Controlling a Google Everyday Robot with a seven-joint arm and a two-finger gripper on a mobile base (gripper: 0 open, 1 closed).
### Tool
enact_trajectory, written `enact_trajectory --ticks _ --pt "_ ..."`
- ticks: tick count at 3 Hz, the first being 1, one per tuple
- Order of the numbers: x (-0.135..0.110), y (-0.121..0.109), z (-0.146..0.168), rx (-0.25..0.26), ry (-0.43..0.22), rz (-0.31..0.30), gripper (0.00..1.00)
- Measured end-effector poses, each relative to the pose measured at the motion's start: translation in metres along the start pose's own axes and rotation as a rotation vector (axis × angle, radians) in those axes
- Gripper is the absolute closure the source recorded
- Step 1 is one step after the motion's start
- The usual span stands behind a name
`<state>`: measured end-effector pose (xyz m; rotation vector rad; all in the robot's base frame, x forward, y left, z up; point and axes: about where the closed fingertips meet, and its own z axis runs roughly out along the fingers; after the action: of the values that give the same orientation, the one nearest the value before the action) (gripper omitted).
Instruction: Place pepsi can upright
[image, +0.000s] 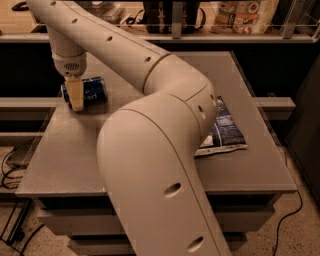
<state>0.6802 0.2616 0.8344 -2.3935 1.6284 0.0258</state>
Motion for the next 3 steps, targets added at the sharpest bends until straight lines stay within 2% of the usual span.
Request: enact_trajectory --ticks 1,2,3 --pt "-0.001 -0.001 -0.005 0.0 0.0 0.0 0.87" --pt "0.002 -0.008 -0.035 0.075 0.002 -0.016 1.0" --pt "0.007 -0.013 -0.072 0.178 -0.067 -0.045 1.0"
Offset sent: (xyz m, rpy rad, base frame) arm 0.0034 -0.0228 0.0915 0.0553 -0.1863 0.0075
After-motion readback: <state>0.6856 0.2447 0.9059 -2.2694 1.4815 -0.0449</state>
